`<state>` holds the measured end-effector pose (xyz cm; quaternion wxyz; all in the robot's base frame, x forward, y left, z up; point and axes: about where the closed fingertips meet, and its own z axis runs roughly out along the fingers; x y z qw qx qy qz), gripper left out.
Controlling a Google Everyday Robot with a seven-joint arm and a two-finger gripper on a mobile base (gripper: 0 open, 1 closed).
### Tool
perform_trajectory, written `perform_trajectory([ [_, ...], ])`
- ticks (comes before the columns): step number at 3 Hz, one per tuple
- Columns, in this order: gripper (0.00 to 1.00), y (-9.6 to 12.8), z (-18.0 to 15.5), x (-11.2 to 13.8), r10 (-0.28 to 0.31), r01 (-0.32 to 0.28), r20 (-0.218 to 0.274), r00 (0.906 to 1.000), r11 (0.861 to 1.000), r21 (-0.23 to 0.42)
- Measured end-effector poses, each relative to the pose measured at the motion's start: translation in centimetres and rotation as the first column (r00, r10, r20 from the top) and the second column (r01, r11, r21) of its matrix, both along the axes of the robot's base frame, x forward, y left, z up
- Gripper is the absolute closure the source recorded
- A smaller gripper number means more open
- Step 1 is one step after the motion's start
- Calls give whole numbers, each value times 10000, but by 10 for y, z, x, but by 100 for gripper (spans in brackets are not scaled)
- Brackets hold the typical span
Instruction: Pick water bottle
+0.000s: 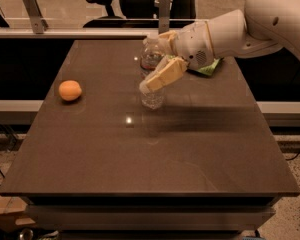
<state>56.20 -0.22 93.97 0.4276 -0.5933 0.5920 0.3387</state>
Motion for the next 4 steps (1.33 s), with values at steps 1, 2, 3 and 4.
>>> perform_trajectory([
  [1, 43, -3, 2, 4, -79, 78, 40, 10000, 9999, 126],
  [2, 66, -19, 6, 4, -357, 355, 48, 9994, 9987, 364],
  [3, 89, -48, 18, 2, -668, 672, 195, 9976, 9975, -232],
  [4, 100, -77, 32, 0, -641, 706, 457, 9969, 9850, -1578],
])
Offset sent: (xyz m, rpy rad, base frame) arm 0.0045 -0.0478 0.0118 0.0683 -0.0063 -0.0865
